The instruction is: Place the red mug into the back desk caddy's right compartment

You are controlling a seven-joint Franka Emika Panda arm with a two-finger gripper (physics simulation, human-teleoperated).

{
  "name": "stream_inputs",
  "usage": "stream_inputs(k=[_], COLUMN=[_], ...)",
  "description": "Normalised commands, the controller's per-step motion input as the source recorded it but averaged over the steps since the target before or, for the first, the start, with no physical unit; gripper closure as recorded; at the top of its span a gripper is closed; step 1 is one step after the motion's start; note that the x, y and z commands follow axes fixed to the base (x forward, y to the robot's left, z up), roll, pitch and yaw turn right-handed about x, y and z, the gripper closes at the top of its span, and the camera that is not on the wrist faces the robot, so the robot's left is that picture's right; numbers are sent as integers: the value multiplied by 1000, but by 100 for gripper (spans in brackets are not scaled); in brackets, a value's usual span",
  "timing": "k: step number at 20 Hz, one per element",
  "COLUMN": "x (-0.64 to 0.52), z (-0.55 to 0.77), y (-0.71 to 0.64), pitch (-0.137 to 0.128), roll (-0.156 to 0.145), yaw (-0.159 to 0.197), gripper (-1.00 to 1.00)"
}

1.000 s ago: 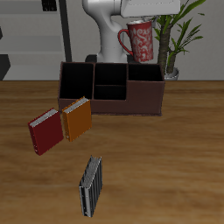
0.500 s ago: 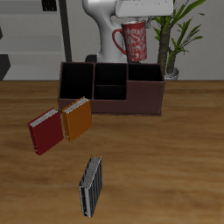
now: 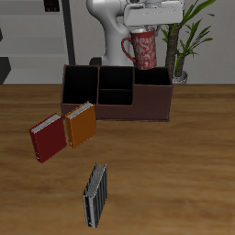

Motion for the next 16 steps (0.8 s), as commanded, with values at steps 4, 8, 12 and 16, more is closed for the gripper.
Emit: stream_inputs(k=[4, 8, 12, 16], x=[-32, 36, 108, 112], z=[-28, -48, -117, -173], y=[47, 46, 86, 111], pitch=[6, 21, 32, 39], roll=[10, 7, -3, 12], yaw=[-21, -48, -45, -42], gripper=[100, 100, 100, 100])
